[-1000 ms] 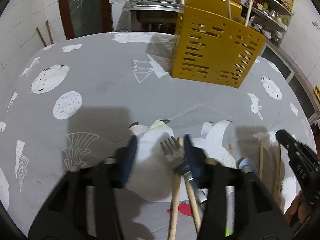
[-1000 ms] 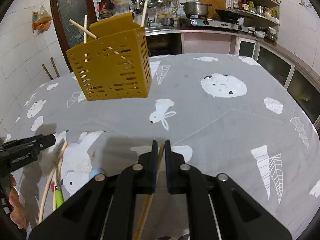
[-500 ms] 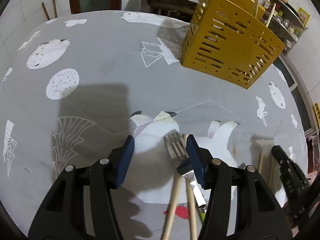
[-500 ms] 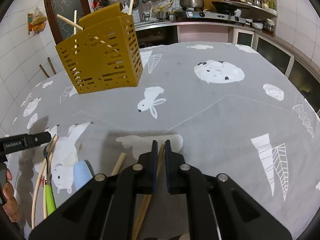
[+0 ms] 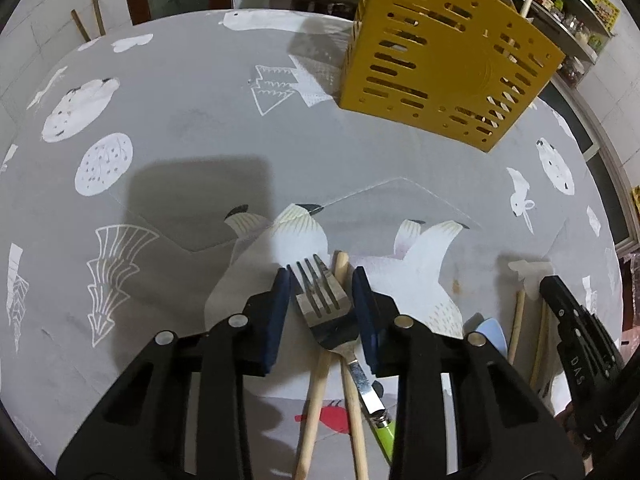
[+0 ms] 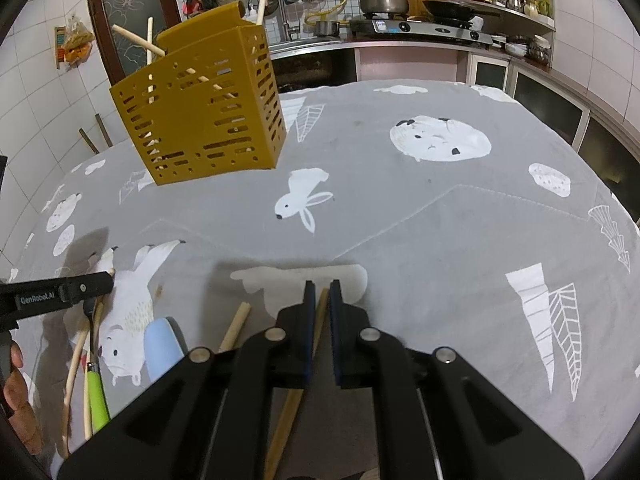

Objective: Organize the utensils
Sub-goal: 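Close the right tool on a wooden chopstick while the left tool grips the green-handled fork, then lift the chopstick and fork and carry both toward the yellow holder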

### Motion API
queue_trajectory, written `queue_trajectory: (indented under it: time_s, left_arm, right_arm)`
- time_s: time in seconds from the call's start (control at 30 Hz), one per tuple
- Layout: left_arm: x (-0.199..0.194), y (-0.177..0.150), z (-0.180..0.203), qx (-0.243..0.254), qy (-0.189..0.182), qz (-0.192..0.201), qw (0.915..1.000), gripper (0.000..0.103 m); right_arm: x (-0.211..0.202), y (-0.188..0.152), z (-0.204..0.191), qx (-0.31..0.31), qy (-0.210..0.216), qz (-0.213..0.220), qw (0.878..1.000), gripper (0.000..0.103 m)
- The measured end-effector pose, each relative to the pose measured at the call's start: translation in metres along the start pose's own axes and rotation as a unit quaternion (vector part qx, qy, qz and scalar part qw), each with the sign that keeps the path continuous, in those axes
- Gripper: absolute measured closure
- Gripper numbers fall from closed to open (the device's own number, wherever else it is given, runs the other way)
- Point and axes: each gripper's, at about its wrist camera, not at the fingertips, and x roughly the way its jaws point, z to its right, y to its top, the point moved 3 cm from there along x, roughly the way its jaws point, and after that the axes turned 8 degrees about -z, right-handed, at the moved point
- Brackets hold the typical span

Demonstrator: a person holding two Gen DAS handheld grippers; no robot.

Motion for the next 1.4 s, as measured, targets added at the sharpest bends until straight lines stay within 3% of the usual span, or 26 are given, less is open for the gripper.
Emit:
queue_trajectory:
  time_s: [0.13,0.5,0.7,1.03,1.23,1.4]
  left_arm:
    - [0.001,0.001,-0.001,-0.003,-0.002,0.003,1.0000,0.073]
    - [0.001,0.010,0.006,0.048,0.013,0.036,0.9981,0.075]
    - [-0.015,0.020,0.008,0.077,0.020,0.078,0.9937,0.078]
    - [-0.083,0.007,0.028,0.150,0.052,0.229,0.9604,0.081]
    - [-0.122,0.002,0.029,0.156,0.040,0.282,0.9458,0.083]
    - [-0.138,-0.006,0.031,0.169,0.041,0.306,0.9360,0.083]
  right_arm:
    - [0.000,0.000,0.000,0.000,0.000,0.002,1.000,0.096]
    - [-0.007,0.000,-0.003,-0.003,-0.002,0.017,1.000,0.096]
    - [-0.021,0.008,-0.003,-0.006,-0.003,0.044,0.999,0.096]
    - [-0.070,0.040,-0.012,-0.028,-0.013,0.135,0.990,0.098]
    - [-0.059,0.045,-0.010,-0.026,-0.018,0.102,0.994,0.098]
    - [-0.030,0.035,0.000,0.003,-0.037,0.050,0.998,0.097]
